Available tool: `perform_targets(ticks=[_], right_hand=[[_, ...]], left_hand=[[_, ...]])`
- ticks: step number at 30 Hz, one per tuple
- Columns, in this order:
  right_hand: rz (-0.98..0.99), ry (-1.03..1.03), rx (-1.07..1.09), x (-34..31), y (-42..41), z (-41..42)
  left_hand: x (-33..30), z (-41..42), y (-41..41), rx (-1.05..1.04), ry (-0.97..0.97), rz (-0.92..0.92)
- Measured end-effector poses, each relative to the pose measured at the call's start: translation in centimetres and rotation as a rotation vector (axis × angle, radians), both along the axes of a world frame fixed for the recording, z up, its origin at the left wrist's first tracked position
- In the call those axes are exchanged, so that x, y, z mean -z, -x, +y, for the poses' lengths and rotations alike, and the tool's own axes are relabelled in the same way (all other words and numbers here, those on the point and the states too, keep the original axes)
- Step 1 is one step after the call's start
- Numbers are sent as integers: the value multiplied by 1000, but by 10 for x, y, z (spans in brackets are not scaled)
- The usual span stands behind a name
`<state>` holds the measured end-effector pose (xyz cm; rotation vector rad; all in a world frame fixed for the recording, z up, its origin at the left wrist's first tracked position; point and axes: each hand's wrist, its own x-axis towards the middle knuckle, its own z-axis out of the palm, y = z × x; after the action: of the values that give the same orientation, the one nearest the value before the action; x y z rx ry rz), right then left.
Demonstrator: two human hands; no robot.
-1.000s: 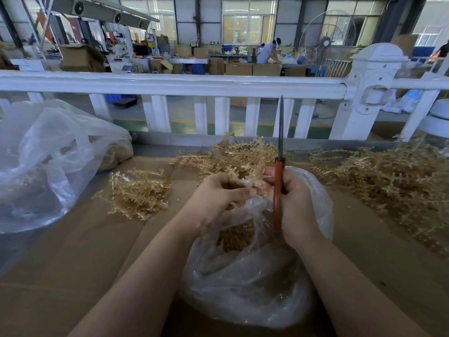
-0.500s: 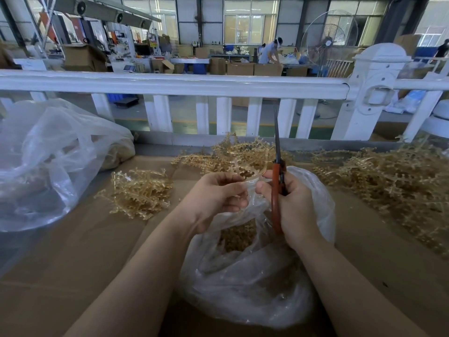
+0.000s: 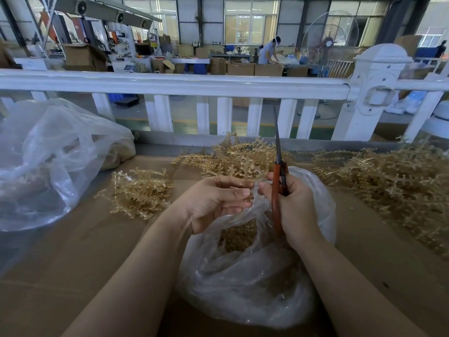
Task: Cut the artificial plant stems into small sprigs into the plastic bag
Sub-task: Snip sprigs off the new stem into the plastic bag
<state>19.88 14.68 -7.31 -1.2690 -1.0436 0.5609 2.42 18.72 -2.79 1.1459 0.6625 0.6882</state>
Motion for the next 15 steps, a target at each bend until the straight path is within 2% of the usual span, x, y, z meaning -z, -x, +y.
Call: perform_targets(ticks=[6, 15], right_hand=[[-74, 15, -33, 0, 2, -3], [-102, 46, -17, -4, 5, -5]], left_hand=[[-2, 0, -1, -103, 97, -56], [-1, 6, 1, -279, 89, -164]])
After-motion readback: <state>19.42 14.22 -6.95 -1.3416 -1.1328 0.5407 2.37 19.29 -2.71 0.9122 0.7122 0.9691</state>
